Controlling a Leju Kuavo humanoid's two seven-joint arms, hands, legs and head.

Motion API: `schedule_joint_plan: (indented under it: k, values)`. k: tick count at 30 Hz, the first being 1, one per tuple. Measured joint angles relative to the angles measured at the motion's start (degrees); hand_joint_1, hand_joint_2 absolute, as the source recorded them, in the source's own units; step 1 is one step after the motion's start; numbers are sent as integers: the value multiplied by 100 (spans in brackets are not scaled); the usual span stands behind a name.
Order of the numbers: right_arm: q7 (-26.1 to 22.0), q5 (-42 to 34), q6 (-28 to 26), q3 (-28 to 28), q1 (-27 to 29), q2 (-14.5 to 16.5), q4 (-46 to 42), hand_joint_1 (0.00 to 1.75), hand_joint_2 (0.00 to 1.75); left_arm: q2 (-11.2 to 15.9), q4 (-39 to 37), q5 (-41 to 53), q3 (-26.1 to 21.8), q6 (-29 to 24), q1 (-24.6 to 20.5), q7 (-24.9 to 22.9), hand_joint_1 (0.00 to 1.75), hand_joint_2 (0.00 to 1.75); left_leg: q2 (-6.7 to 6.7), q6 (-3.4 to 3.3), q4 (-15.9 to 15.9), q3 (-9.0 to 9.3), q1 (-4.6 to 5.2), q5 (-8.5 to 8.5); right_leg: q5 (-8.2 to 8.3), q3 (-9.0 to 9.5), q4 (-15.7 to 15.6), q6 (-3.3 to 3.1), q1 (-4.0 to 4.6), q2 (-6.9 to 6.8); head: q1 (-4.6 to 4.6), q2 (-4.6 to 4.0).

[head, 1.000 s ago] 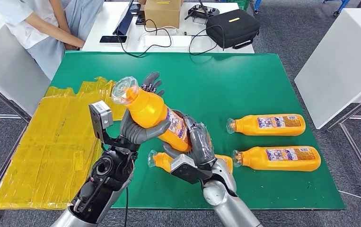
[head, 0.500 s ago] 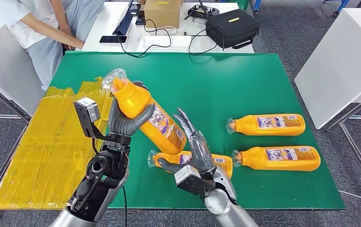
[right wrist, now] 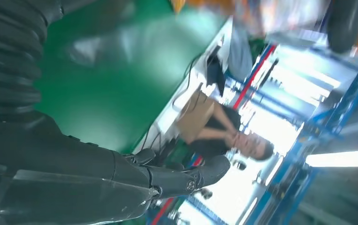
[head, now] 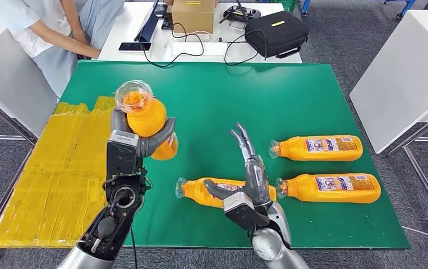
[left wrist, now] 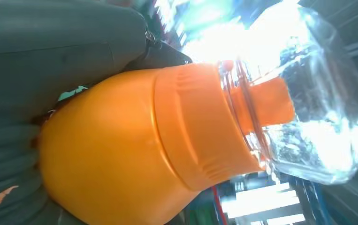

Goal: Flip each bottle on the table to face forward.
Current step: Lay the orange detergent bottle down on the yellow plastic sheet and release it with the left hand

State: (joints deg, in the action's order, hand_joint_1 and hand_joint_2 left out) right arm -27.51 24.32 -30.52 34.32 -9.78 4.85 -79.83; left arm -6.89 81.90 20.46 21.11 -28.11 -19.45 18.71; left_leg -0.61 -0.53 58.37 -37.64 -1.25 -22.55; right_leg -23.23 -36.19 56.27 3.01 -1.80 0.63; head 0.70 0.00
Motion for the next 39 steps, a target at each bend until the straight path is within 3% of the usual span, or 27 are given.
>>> schedule_joint_plan:
  k: [3,5,9,12,14,16,20,26,28,33,39]
  values:
    - [77,120,-142,-156,138,-79,-313,0,175,27,-24,1030,-5,-460,-53,-132,175,175,1,0,0,0,0,0,0,0,0,0,0,1,-1,0]
    - [127,236,-225,-233,243,-130,-529,0,175,54,-80,2198,-42,-787,-127,-391,175,175,0,0,0,0,0,0,0,0,0,0,0,0,0,0]
    - [317,457,-319,-346,439,-308,-965,0,175,131,-433,5664,-321,-980,-388,-1359,175,175,0,0,0,3,0,0,0,1,-1,0,0,1,-1,0]
    - [473,596,-278,-395,561,-449,-1177,0,175,335,-1005,6706,-259,-892,-741,-2332,175,175,3,1,0,7,0,1,4,-3,-1,-2,0,3,-1,0]
    - [591,727,-154,-439,615,-532,-1290,0,175,595,-1650,6873,108,-753,-1162,-3084,175,175,5,3,0,8,-1,6,6,-2,0,-3,2,3,0,0]
    - [681,837,-20,-492,638,-598,-1374,0,175,814,-2451,6919,525,-672,-1612,-3426,175,175,4,5,0,8,-2,12,7,2,3,-4,3,3,1,0]
    - [722,902,51,-551,656,-661,-1468,0,175,995,-3417,6944,970,-673,-2037,-3459,175,175,7,7,0,7,-2,14,16,0,5,-15,3,8,-1,0]
    - [730,914,86,-602,674,-697,-1521,0,175,1093,-4007,6944,1227,-618,-2281,-3478,175,175,4,7,0,0,-1,12,12,-3,3,-14,2,5,0,0]
    - [759,951,138,-604,674,-713,-1525,0,175,1108,-4169,6944,1302,-323,-2363,-3488,175,175,4,7,0,0,-2,11,12,-3,3,-14,3,6,0,0]
    - [883,1131,291,-634,708,-832,-1526,0,175,1121,-5036,6935,1386,988,-2766,-3204,175,175,7,7,0,2,-3,12,14,-4,3,-15,4,7,-1,0]
    - [1105,1422,643,-728,830,-883,-1600,0,175,1186,-5800,6748,1229,1849,-3051,-3143,175,175,7,8,0,2,-3,13,14,-4,5,-16,4,8,-1,0]
